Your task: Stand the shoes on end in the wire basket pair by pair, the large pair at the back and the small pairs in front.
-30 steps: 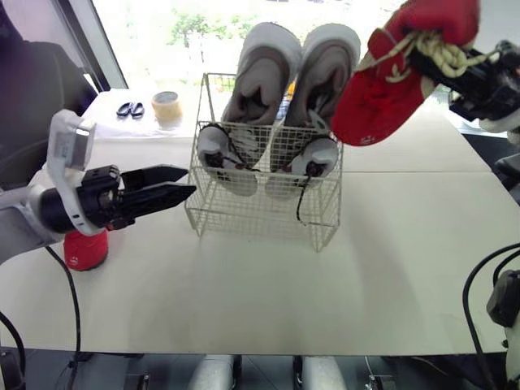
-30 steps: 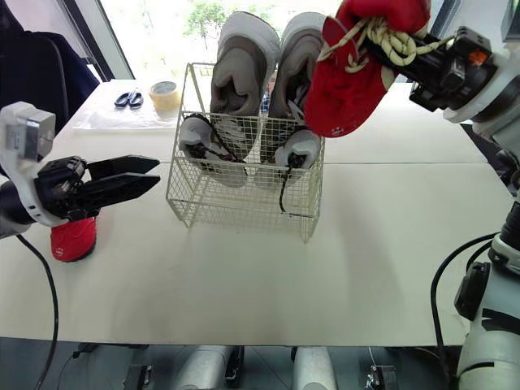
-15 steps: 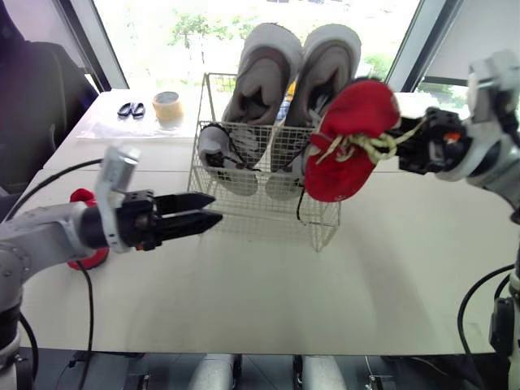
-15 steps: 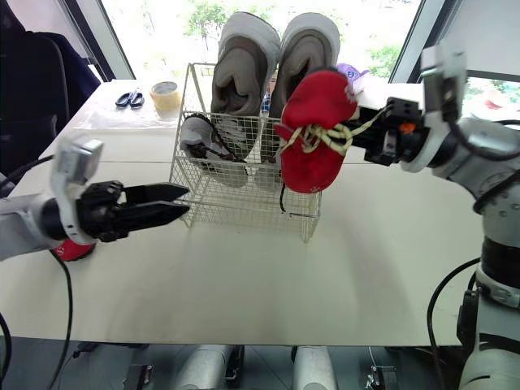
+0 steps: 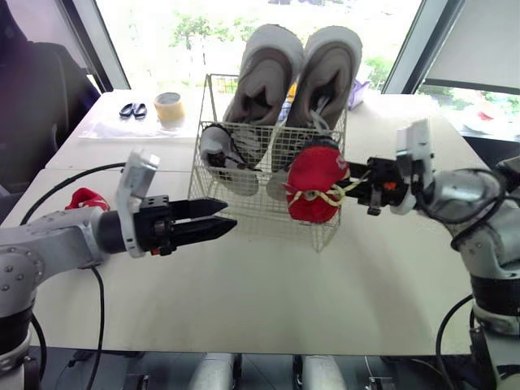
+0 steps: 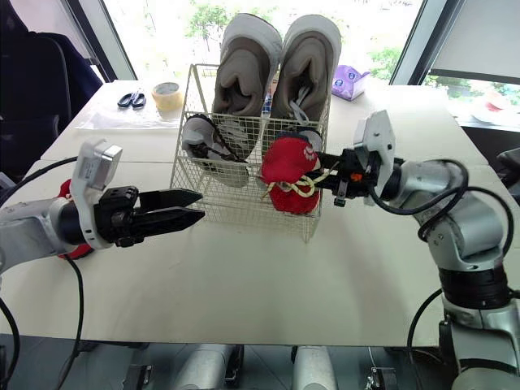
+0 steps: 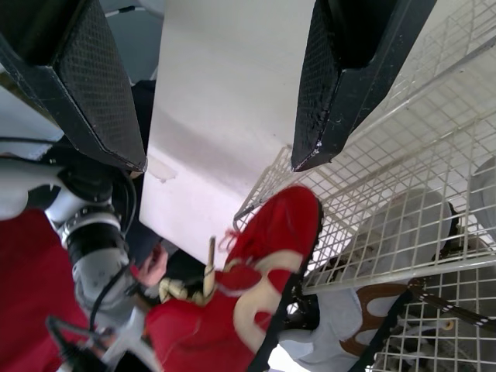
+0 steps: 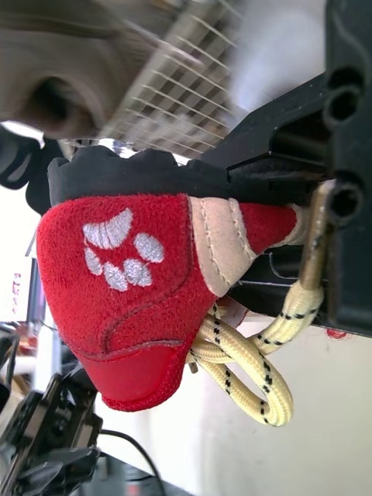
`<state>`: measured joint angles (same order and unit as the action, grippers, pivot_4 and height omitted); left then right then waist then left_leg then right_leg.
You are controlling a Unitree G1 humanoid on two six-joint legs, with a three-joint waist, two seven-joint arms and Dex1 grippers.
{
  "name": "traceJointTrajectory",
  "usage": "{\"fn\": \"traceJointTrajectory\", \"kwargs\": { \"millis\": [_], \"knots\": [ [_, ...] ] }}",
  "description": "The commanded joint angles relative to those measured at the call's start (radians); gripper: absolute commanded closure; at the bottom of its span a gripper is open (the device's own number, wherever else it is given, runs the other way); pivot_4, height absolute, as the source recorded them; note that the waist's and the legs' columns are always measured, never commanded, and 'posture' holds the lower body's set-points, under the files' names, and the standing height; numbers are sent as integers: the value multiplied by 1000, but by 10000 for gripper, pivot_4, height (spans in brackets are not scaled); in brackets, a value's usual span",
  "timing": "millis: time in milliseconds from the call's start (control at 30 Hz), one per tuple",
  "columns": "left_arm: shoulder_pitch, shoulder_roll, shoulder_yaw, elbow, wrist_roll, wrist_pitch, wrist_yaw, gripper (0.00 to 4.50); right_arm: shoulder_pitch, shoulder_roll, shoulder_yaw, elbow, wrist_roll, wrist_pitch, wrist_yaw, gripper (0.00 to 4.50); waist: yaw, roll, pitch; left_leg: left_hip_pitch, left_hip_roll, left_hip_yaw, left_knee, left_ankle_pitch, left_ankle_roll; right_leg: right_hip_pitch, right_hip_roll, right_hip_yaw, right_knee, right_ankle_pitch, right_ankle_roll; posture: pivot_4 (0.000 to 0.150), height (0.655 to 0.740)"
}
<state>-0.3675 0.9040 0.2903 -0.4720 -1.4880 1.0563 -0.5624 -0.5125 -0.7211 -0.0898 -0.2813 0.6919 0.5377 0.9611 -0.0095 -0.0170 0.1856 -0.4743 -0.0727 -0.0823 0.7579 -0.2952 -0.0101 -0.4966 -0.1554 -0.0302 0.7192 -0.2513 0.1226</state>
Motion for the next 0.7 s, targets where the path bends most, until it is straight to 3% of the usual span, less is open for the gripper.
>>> {"fn": "traceJointTrajectory", "kwargs": {
  "millis": [33,100,367,700],
  "knots": [
    [-21,11,12,3,0,-18,-10,14716,21,31,-21,-8,-20,-42,-30,40274,-1,0,0,0,0,0,0,0,0,0,0,0,0,0,0,1500,6563],
    [-31,10,5,14,9,-18,-15,14716,41,40,-18,12,-38,-60,-24,40274,-1,0,0,0,0,0,0,0,0,0,0,0,0,0,0,1500,6563],
    [-33,20,6,29,21,-3,-53,13985,40,23,-56,-24,2,-8,-50,938,-1,0,0,0,0,0,1,0,0,0,0,0,1,0,0,1500,6563],
    [-51,22,-7,60,45,2,-103,13985,16,-48,-150,-163,143,136,-105,330,-1,0,0,0,0,0,1,0,0,0,0,0,1,0,0,1500,6563]
  ]
}}
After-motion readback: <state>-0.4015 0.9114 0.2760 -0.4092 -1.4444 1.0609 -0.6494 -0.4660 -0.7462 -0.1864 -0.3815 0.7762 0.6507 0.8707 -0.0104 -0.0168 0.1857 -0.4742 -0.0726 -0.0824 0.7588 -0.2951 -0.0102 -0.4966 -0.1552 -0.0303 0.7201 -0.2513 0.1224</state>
